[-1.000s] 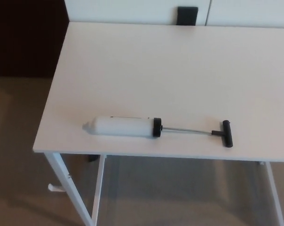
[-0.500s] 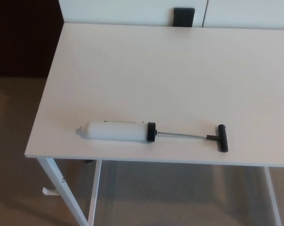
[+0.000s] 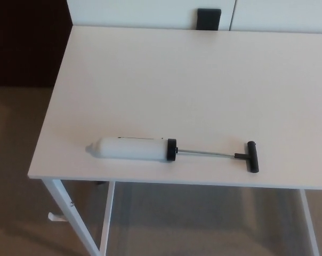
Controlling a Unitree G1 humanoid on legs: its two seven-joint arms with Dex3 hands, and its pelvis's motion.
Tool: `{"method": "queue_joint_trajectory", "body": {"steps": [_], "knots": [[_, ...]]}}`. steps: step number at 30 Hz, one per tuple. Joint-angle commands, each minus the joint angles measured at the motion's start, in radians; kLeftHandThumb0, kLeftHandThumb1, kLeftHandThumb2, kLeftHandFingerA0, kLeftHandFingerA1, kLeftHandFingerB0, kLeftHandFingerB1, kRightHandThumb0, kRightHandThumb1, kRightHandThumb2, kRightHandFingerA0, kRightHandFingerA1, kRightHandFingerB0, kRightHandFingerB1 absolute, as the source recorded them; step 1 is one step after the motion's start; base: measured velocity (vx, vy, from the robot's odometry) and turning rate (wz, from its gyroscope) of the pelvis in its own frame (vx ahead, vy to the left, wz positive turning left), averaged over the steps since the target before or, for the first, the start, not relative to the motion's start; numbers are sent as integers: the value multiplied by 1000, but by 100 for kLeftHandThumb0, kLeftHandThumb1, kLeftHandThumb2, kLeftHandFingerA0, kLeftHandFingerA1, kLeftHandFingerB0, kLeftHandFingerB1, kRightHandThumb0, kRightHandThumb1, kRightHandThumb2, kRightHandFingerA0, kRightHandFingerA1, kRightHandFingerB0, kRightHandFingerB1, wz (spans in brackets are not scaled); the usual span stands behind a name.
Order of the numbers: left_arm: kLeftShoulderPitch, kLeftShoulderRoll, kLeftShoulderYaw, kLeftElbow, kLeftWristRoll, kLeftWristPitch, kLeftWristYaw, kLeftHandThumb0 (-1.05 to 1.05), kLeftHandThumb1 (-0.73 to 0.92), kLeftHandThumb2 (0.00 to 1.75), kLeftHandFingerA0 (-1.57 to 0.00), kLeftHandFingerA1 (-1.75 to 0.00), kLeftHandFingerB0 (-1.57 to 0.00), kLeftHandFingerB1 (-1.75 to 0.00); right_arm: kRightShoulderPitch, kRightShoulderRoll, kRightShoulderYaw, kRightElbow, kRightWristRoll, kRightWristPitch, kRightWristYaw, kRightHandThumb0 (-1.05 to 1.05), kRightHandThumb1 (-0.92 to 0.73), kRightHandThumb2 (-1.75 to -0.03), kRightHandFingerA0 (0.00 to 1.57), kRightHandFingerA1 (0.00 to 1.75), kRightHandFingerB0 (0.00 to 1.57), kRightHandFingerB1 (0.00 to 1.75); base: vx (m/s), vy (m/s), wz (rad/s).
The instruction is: The robot walks towards a desk on which an air pump is kept in the middle. It lifts it up and holds it with its left hand and uses its right hand to compress it by pushing its handle inwards.
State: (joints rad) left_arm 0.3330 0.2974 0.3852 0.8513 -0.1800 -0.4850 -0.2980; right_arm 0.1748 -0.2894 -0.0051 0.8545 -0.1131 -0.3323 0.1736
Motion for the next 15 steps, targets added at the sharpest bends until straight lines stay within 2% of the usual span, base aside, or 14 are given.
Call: {"method": "queue_joint_trajectory", "body": {"steps": [1, 2, 4, 5, 7, 8, 10, 11, 13, 14, 15], "knots": [[70, 84, 194, -351, -215, 98, 5, -31, 38, 95, -8, -50, -8, -49, -6, -17, 0, -2, 1, 20, 7, -69, -82, -64, 22, 35, 16, 29, 0, 0, 0], [78, 96, 215, -409, -231, 109, -1, -55, 59, 58, -18, -31, -21, -31, -5, -15, -1, -7, 3, 24, 7, -70, -82, -64, 23, 35, 16, 29, 0, 0, 0], [84, 104, 232, -456, -243, 121, -5, -55, 59, 58, -18, -31, -21, -31, -4, -14, -2, -10, 5, 26, 7, -70, -82, -64, 23, 35, 16, 29, 0, 0, 0], [84, 131, 258, -585, -272, 133, -5, -48, 53, 56, -22, -33, -28, -32, -1, -14, -5, -13, 10, 25, 12, -69, -83, -64, 21, 35, 15, 29, 0, 0, 0], [81, 160, 285, -732, -301, 151, -3, -48, 53, 56, -22, -33, -28, -32, 1, -15, -10, -14, 17, 23, 17, -69, -83, -64, 21, 35, 15, 29, 0, 0, 0], [78, 190, 289, -836, -289, 167, 3, -54, 47, 55, -24, -34, -29, -31, 1, -17, -10, -17, 17, 22, 18, -36, -53, -109, 0, 48, 0, 48, 0, 0, 0], [77, 219, 291, -940, -266, 190, 11, -54, 47, 55, -24, -34, -29, -31, 0, -19, -10, -21, 16, 22, 18, -36, -53, -109, 0, 48, 0, 48, 0, 0, 0], [66, 251, 291, -1020, -256, 218, 13, -61, 38, 69, -15, -43, -21, -40, -3, -21, -8, -21, 13, 22, 18, -70, -83, -64, 21, 34, 15, 29, 0, 0, 0], [59, 270, 292, -1067, -252, 238, 14, -61, 38, 69, -15, -43, -21, -40, -6, -22, -7, -20, 11, 23, 17, -70, -83, -64, 21, 34, 15, 29, 0, 0, 0], [36, 297, 288, -1129, -233, 268, 23, -30, 17, 82, -10, -54, -9, -51, -10, -22, -7, -21, 10, 27, 18, -70, -82, -64, 23, 35, 16, 29, 0, 0, 0], [20, 313, 286, -1169, -221, 288, 30, -30, 17, 82, -10, -54, -9, -51, -12, -22, -6, -21, 9, 30, 19, -70, -82, -64, 23, 35, 16, 29, 0, 0, 0]]}}
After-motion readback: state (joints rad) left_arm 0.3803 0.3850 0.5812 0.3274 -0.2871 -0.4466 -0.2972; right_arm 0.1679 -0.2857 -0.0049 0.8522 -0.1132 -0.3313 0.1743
